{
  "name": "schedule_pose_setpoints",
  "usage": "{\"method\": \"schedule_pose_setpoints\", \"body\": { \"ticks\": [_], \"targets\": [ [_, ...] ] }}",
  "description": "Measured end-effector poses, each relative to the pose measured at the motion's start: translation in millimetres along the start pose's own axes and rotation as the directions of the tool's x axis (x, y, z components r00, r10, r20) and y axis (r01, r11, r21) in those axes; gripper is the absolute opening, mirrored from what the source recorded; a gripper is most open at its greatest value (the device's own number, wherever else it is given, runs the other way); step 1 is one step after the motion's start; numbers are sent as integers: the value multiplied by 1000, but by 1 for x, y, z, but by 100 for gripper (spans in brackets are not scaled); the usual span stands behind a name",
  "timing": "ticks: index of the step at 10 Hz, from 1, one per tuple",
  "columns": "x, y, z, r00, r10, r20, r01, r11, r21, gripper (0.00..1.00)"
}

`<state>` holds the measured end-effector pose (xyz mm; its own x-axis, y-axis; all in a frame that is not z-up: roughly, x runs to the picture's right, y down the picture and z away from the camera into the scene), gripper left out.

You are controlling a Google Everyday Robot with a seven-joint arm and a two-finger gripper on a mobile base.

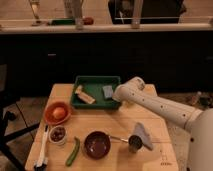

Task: Place sponge in table surface

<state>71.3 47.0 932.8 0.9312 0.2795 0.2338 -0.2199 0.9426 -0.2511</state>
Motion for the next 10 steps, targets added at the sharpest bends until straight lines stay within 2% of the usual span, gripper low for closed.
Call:
{"method": "schedule_pose_setpoints", "body": {
  "ticks": [7, 10],
  "targets": [
    [-6, -4, 10, 999, -3, 43, 5, 999, -48, 80],
    [-15, -8, 11, 997, -13, 74, 18, 998, -64, 80]
  ]
}}
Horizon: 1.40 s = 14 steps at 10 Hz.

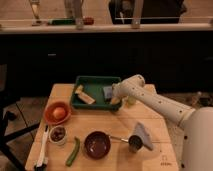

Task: Place sponge in table surface

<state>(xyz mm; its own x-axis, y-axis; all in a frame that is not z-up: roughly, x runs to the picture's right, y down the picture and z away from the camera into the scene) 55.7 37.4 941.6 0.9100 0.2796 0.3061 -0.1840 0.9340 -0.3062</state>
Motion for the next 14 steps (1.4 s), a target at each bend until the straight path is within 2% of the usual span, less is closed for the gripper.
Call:
{"method": "schedule_pose_setpoints", "body": {
  "ticks": [7, 11, 14],
  "targets": [
    [-2, -13, 7, 999, 19, 28, -19, 999, -27, 80],
    [6, -20, 18, 998, 50, 43, -47, 997, -62, 80],
    [13, -22, 28, 993, 93, 77, -86, 992, -92, 80]
  ]
}}
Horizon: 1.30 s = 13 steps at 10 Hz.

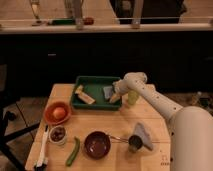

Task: Place sponge in table surface

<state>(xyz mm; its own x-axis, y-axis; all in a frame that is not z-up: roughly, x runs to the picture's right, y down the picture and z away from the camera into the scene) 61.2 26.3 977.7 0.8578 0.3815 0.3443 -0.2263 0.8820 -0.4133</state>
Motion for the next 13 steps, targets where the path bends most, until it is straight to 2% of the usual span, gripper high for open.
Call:
{"method": "schedule_pose_setpoints", "body": {
  "ticks": [3, 8, 13],
  "targets": [
    [1, -4, 5, 999, 39, 20, -39, 999, -19, 80],
    [-7, -2, 8, 995, 95, -28, -97, 994, -59, 80],
    [-9, 4, 12, 989, 139, -57, -144, 986, -85, 80]
  ]
}}
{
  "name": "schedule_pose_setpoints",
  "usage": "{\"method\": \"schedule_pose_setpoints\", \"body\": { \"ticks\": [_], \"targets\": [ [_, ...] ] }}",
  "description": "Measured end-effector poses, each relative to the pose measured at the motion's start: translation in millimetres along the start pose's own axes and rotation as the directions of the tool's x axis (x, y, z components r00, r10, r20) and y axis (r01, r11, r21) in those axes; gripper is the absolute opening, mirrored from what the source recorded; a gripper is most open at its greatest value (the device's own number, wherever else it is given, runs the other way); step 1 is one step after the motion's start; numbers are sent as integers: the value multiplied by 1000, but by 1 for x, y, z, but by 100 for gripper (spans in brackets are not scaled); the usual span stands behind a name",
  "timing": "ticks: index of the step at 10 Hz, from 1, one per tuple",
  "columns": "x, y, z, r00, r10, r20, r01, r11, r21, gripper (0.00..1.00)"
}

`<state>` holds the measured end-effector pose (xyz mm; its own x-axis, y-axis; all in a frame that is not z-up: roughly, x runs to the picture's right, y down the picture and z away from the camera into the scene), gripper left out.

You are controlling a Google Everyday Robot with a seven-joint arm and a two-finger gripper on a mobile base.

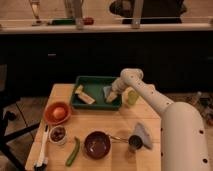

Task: Place sponge in table surface

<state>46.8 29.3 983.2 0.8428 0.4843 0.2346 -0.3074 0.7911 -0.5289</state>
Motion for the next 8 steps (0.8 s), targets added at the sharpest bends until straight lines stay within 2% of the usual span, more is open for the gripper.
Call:
{"method": "schedule_pose_setpoints", "body": {
  "ticks": [4, 8],
  "targets": [
    [4, 5, 4, 998, 61, -27, -61, 998, -17, 80],
    [9, 9, 7, 989, 134, -61, -136, 990, -33, 80]
  ]
}}
